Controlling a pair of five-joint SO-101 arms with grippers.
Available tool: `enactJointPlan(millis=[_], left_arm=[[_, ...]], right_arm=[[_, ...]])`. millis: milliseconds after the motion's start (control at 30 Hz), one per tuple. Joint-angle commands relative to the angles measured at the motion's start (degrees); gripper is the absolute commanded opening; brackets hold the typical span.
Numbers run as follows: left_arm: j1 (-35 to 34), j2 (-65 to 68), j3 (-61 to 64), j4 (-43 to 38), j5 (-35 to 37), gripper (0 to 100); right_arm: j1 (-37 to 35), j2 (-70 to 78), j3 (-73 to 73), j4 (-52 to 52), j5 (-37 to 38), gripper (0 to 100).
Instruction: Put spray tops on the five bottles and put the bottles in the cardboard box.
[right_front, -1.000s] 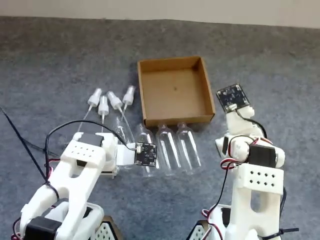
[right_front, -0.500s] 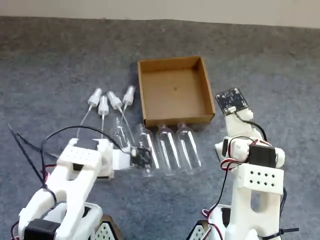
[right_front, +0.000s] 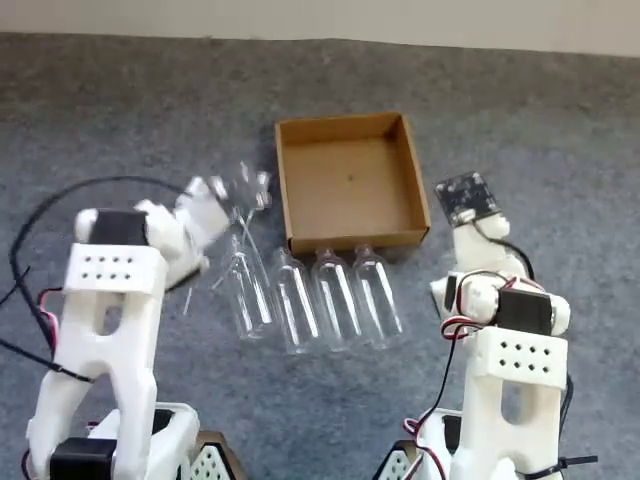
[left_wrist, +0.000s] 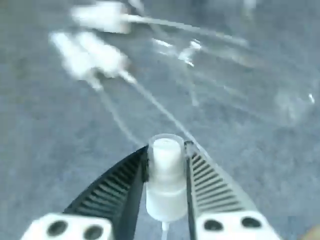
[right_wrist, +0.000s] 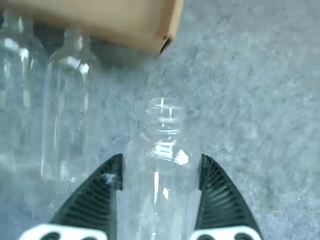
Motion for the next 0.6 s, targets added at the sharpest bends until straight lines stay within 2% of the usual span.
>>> enactJointPlan(millis=[0, 133, 333, 400, 567], left_arm=[[-0.13, -0.57, -16.04, 2.11, 14.42, 4], [2.77, -0.57, -26.68, 2.20, 24.26, 4], [5.41, -0.57, -39.08, 1.93, 35.87, 4], [5.58, -0.57, -42.07, 1.93, 38.95, 4], [9.54, -0.57, -49.45, 2.29, 43.16, 4]], right_arm=[[-2.33, -1.98, -6.90, -7.43, -8.18, 2.2], [-11.74, -1.45, -8.66, -15.69, -13.63, 2.1], [-22.81, -1.36, -7.34, -35.30, -19.34, 0.5], [-24.31, -1.80, -5.32, -36.09, -19.43, 0.5], [-27.12, -1.98, -2.15, -30.02, -18.37, 0.5]])
